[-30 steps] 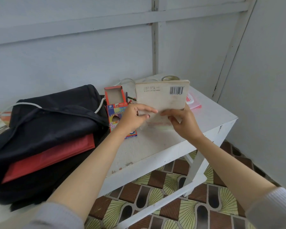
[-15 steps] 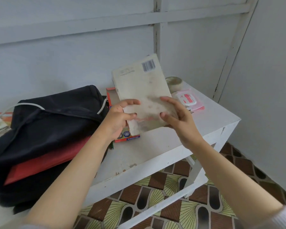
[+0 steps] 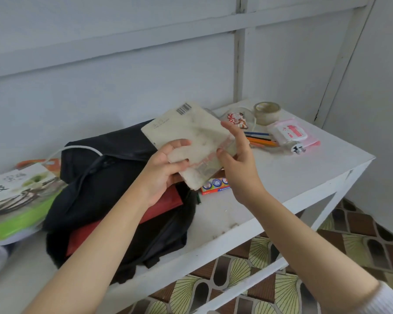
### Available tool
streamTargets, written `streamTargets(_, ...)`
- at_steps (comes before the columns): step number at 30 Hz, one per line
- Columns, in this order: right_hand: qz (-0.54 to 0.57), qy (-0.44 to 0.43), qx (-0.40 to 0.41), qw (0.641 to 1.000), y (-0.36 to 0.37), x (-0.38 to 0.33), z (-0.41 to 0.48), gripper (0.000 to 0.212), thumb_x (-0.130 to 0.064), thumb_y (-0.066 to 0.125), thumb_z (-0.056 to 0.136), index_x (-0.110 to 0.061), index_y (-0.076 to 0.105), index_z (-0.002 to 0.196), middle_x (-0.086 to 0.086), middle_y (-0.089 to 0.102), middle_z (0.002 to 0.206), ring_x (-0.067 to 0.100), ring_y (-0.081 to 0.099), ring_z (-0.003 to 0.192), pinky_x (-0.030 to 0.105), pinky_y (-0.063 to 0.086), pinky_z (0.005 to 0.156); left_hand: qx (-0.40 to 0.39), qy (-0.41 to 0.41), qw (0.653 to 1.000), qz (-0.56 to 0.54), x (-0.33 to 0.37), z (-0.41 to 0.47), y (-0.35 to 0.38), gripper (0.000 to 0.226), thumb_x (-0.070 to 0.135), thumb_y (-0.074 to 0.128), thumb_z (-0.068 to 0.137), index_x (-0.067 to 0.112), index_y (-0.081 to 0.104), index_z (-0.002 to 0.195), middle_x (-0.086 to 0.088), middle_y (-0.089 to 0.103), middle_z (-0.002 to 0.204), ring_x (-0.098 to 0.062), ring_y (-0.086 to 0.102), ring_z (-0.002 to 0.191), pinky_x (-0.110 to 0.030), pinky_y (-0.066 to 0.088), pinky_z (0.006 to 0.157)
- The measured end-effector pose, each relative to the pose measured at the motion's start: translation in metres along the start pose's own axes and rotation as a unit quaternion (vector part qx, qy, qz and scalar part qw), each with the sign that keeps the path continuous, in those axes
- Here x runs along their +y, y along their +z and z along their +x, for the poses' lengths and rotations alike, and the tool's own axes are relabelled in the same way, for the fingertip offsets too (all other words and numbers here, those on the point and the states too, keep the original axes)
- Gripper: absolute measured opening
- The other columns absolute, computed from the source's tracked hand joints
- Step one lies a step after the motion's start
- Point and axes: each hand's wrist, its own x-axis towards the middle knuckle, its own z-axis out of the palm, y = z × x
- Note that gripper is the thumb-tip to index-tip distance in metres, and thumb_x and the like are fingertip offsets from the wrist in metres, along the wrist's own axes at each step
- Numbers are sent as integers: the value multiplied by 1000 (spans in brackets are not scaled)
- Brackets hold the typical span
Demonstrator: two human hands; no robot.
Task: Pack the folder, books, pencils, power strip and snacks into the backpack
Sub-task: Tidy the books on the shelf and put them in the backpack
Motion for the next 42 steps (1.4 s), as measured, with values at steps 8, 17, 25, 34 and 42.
streamTargets(8,189,114,46,974,48,-1,-19,66,20,27,85,-27,54,122,-2,57,112,16,61,79,21,47,45,-3,86,950,299,16,-40,-67,67,19,63,86,42,21,133,6,66,99,-7,66,88,-23,53,81)
streamTargets(17,215,93,116,965,66,10,-53,66,17,31,88,-38,57,114,2,52,127,22,62,94,38,58,62,-41,222,591,775,-8,-69,-156,83,42,80,64,26,33,130,-3,58,96,-21,59,81,-34,52,65)
streamTargets(25,219,81,178,956,75,20,-91,64,16,33,87,-36,55,118,3,51,118,19,61,84,30,55,58,-67,60,897,433,20,-4,-217,53,10,49,93,55,25,106,-17,58,71,-24,46,59,-37,40,66)
streamTargets(34,187,86,177,962,66,16,-119,54,17,35,86,-24,59,112,2,55,105,20,63,85,26,58,63,-174,167,726,644,7,3,-222,71,9,32,98,76,20,120,2,41,131,-18,51,107,-34,44,90)
streamTargets(42,108,135,91,981,63,20,-133,50,18,35,83,-22,62,98,2,60,94,16,62,76,26,55,60,-171,137,680,699,18,-15,-212,82,45,69,76,65,10,130,0,47,74,-16,50,71,-32,43,68)
